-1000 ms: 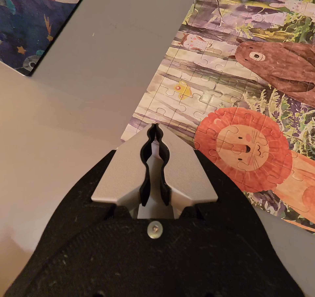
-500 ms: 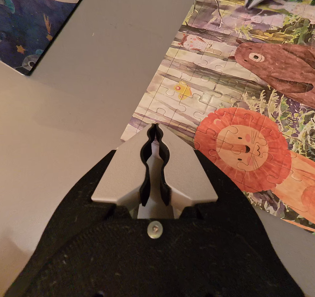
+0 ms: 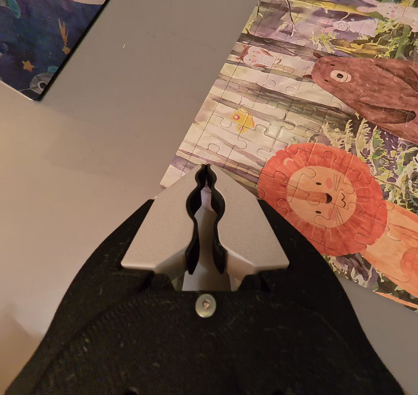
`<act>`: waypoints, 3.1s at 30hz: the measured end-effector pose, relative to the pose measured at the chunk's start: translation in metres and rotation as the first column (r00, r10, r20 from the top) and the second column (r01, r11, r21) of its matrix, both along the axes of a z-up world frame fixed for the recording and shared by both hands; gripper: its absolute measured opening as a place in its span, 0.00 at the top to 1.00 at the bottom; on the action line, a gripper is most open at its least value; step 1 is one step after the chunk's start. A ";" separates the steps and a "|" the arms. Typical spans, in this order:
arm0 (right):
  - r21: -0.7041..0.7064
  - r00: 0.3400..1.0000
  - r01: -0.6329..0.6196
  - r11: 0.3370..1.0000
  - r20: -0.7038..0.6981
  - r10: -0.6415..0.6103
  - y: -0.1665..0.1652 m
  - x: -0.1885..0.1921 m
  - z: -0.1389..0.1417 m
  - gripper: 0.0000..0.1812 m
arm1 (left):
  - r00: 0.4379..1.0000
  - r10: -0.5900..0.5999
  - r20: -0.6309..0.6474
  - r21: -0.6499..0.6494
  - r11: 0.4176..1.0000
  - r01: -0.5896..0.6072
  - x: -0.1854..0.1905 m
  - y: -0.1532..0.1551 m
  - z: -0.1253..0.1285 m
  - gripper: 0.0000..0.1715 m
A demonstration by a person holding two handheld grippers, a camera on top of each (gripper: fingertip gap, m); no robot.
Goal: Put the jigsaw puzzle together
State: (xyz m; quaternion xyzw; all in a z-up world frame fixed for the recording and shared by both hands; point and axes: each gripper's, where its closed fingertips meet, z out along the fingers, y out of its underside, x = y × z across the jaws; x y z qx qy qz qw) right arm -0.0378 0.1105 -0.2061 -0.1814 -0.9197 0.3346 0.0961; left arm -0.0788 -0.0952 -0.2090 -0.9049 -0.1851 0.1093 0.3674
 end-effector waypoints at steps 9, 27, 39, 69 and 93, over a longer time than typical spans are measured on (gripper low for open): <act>-0.004 0.998 0.048 0.999 -0.038 -0.048 0.000 0.024 0.001 1.00 | 1.000 0.002 0.003 0.014 1.000 -0.002 0.000 0.000 0.000 1.00; -0.091 0.998 0.050 0.995 0.033 -0.047 0.000 0.061 -0.001 1.00 | 1.000 0.008 -0.010 0.008 1.000 -0.008 0.000 0.000 0.000 1.00; -0.101 1.000 -0.006 0.995 0.024 0.009 -0.003 0.089 -0.002 1.00 | 1.000 0.010 -0.006 0.010 1.000 -0.010 0.000 0.000 0.000 1.00; -0.195 0.980 -0.146 0.970 0.105 0.168 -0.041 0.111 -0.001 1.00 | 1.000 0.012 0.000 0.013 1.000 -0.012 -0.001 0.001 0.000 1.00; -0.085 0.897 -0.442 0.893 -0.050 0.439 -0.219 0.096 -0.001 1.00 | 1.000 0.015 0.001 0.014 1.000 -0.015 0.000 0.000 0.000 1.00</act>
